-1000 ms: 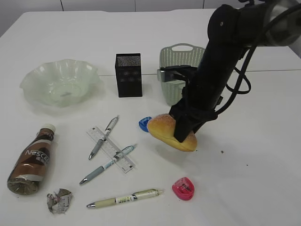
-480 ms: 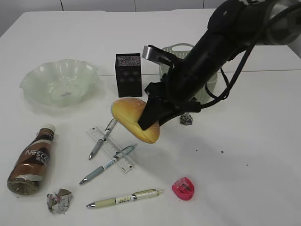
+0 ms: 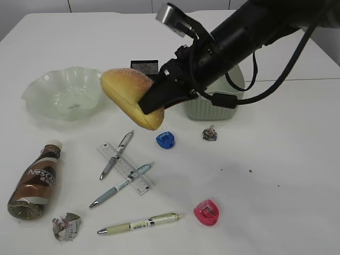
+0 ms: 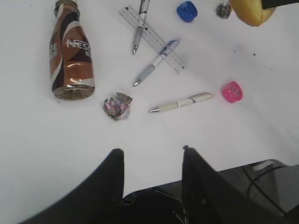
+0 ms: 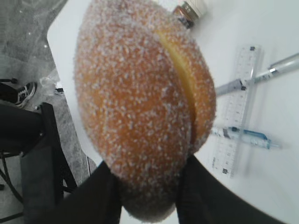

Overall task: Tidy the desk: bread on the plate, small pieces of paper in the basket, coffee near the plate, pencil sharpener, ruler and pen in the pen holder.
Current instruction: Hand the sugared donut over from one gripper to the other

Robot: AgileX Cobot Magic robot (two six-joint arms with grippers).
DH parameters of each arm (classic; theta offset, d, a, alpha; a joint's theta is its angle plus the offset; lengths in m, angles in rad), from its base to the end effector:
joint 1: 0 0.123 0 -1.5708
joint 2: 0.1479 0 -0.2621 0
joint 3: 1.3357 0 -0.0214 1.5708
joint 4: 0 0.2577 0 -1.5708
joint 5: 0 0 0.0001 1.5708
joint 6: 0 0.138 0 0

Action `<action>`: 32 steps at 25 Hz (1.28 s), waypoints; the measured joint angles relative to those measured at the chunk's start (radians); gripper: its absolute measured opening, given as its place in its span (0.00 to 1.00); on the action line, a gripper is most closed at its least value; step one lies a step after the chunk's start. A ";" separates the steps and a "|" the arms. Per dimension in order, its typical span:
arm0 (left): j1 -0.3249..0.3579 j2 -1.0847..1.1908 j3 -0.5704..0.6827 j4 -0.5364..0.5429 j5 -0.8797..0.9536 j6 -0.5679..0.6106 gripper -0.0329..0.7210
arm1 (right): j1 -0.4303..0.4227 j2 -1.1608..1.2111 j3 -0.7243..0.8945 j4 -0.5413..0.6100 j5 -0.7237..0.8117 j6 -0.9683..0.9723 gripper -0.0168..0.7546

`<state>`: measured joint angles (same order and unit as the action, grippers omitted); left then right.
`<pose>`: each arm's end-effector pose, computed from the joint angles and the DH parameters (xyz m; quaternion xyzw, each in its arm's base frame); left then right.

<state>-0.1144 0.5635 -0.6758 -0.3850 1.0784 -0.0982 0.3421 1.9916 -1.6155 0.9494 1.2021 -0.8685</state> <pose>0.1299 -0.0609 0.2686 -0.0204 0.9236 -0.2235 0.3109 0.3610 0.2397 0.2049 -0.3843 0.8148 0.4085 0.1468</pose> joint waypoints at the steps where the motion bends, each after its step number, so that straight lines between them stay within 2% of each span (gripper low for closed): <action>1: 0.000 0.017 0.000 -0.013 -0.007 0.007 0.45 | -0.006 -0.005 0.000 0.022 0.000 -0.013 0.32; 9: 0.000 0.175 0.000 -0.169 -0.132 0.165 0.45 | -0.036 -0.009 0.000 0.065 0.000 -0.053 0.32; 20: 0.000 0.475 0.000 -0.438 -0.299 0.489 0.45 | -0.066 -0.009 0.002 0.068 0.000 -0.065 0.31; 24: 0.000 0.605 0.000 -0.593 -0.321 0.640 0.45 | -0.066 -0.009 0.028 0.073 0.000 -0.074 0.31; 29: 0.000 0.722 0.000 -0.860 -0.312 0.849 0.45 | -0.066 -0.009 0.043 0.082 0.000 -0.078 0.31; 32: 0.000 0.768 -0.004 -0.985 -0.271 0.939 0.45 | -0.066 -0.009 0.043 0.089 0.000 -0.078 0.31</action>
<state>-0.1144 1.3313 -0.6802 -1.3701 0.8071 0.8406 0.2757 1.9824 -1.5729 1.0380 1.2021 -0.9469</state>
